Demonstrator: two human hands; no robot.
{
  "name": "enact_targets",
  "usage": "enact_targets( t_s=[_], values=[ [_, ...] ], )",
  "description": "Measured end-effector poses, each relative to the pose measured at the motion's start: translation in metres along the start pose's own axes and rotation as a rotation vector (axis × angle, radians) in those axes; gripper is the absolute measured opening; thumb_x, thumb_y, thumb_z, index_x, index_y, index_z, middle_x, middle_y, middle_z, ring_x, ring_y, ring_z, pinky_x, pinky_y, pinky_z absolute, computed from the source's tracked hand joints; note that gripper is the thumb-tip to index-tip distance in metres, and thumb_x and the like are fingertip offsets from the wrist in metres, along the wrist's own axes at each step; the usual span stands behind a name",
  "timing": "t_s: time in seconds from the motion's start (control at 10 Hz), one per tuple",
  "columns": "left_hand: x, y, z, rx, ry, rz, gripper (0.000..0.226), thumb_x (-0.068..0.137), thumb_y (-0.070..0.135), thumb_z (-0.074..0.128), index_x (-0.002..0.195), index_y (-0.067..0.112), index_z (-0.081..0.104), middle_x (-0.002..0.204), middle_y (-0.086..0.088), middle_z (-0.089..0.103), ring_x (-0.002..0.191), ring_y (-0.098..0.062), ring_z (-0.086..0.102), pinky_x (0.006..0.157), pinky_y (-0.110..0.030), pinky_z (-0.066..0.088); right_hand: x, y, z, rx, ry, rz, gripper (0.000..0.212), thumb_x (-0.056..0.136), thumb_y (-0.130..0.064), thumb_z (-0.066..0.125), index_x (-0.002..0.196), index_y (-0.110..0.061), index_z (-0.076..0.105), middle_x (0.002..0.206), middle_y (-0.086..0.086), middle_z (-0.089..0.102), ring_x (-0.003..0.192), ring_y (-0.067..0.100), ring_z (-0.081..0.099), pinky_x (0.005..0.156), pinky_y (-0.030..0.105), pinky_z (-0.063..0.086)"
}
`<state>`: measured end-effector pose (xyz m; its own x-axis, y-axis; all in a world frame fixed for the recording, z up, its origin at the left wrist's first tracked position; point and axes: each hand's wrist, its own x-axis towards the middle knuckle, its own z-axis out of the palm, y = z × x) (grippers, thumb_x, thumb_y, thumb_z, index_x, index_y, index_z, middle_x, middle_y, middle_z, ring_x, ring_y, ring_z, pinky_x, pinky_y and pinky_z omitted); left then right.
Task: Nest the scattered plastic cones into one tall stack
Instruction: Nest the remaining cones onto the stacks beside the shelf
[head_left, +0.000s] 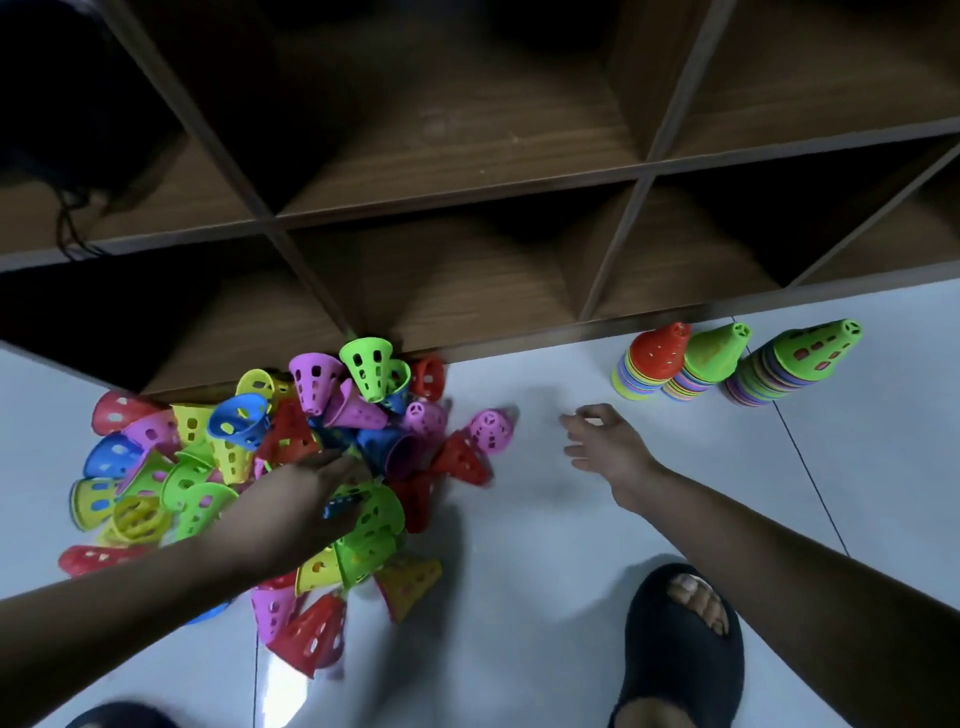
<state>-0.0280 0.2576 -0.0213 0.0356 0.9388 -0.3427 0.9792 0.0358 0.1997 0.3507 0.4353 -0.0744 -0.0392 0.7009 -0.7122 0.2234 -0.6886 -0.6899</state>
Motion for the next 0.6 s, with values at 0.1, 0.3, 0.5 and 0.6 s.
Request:
enact_targets(
  t_s=[0.1, 0.3, 0.5, 0.6],
  values=[
    [-0.023, 0.021, -0.020, -0.033, -0.034, -0.041, 0.055, 0.094, 0.052, 0.074, 0.143, 0.033, 0.056, 0.133, 0.010, 0.064, 0.096, -0.011, 0.071, 0.073, -0.024, 0.060, -0.021, 0.002, 0.028, -0.308, -0.083, -0.148, 0.036, 0.087, -0.044, 0.079, 0.118, -0.034, 0.064, 0.104, -0.003, 0.072, 0.088, 0.020, 0.070, 0.083, 0.041, 0.058],
    [-0.043, 0.007, 0.011, -0.035, -0.011, -0.101, 0.069, 0.084, 0.051, 0.082, 0.143, 0.029, 0.056, 0.131, 0.003, 0.062, 0.092, -0.022, 0.071, 0.067, -0.036, 0.061, -0.028, 0.002, 0.072, -0.699, -0.042, -0.549, 0.042, 0.090, -0.029, 0.077, 0.128, -0.036, 0.062, 0.121, -0.003, 0.056, 0.091, 0.016, 0.070, 0.085, 0.032, 0.057],
    [-0.047, -0.002, 0.031, 0.003, 0.143, -0.019, 0.066, 0.072, 0.045, 0.091, 0.125, 0.017, 0.064, 0.107, -0.003, 0.062, 0.085, -0.029, 0.067, 0.065, -0.037, 0.053, -0.022, 0.004, 0.090, -0.931, -0.030, -0.695, 0.064, 0.096, -0.025, 0.071, 0.155, -0.029, 0.046, 0.143, -0.004, 0.043, 0.102, 0.024, 0.066, 0.088, 0.037, 0.055],
    [-0.041, -0.007, 0.044, 0.039, 0.205, 0.049, 0.065, 0.075, 0.052, 0.086, 0.127, 0.020, 0.063, 0.110, 0.000, 0.059, 0.089, -0.025, 0.064, 0.072, -0.037, 0.054, -0.008, 0.002, 0.091, -0.983, -0.037, -0.773, 0.049, 0.101, -0.024, 0.069, 0.148, -0.022, 0.055, 0.142, -0.003, 0.050, 0.110, 0.024, 0.065, 0.093, 0.035, 0.054]
  ],
)
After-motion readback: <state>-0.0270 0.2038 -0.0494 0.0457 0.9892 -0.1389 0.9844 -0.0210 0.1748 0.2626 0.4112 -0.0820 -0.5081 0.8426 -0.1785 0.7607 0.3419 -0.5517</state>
